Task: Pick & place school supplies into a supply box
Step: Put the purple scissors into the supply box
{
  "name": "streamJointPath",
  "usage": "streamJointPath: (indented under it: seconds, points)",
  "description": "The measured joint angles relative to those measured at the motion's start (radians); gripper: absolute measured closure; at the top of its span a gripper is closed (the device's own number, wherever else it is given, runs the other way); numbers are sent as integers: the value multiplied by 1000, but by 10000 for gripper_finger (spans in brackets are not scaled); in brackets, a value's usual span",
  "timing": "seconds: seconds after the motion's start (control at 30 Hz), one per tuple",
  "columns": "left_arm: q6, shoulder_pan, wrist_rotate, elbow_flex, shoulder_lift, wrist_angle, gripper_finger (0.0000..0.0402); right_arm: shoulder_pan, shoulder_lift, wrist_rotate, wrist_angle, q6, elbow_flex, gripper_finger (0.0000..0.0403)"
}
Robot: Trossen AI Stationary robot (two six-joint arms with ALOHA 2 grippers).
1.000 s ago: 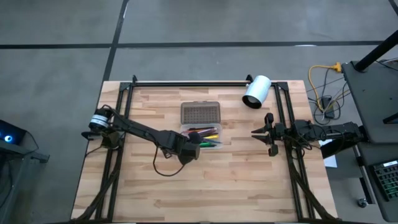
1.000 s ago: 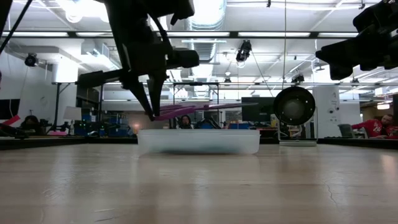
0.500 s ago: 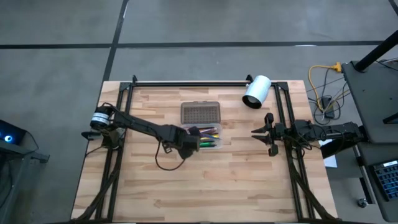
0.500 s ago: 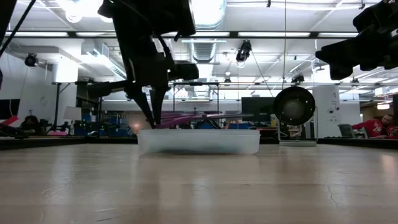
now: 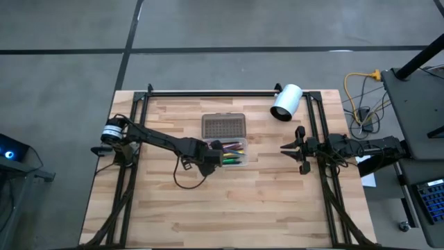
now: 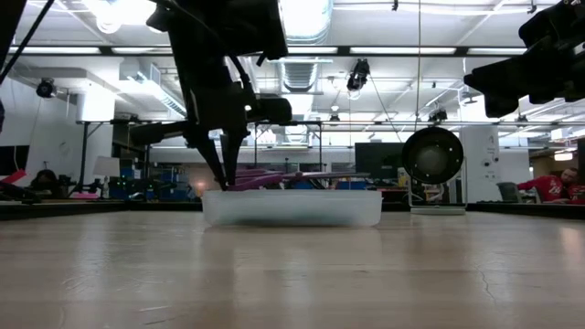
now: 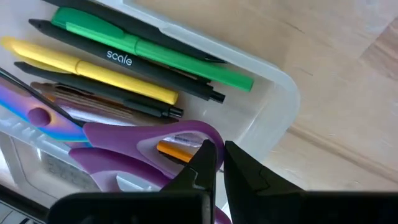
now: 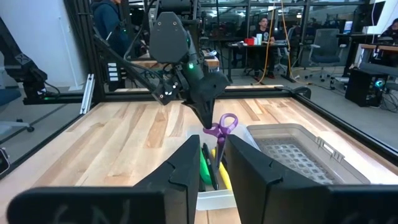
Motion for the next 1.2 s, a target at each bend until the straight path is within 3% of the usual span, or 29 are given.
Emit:
streamJointPath:
  seconds: [1.2]
  points:
    - [69, 11, 33, -53, 0, 82, 399, 0, 0, 0, 0, 0, 0, 322]
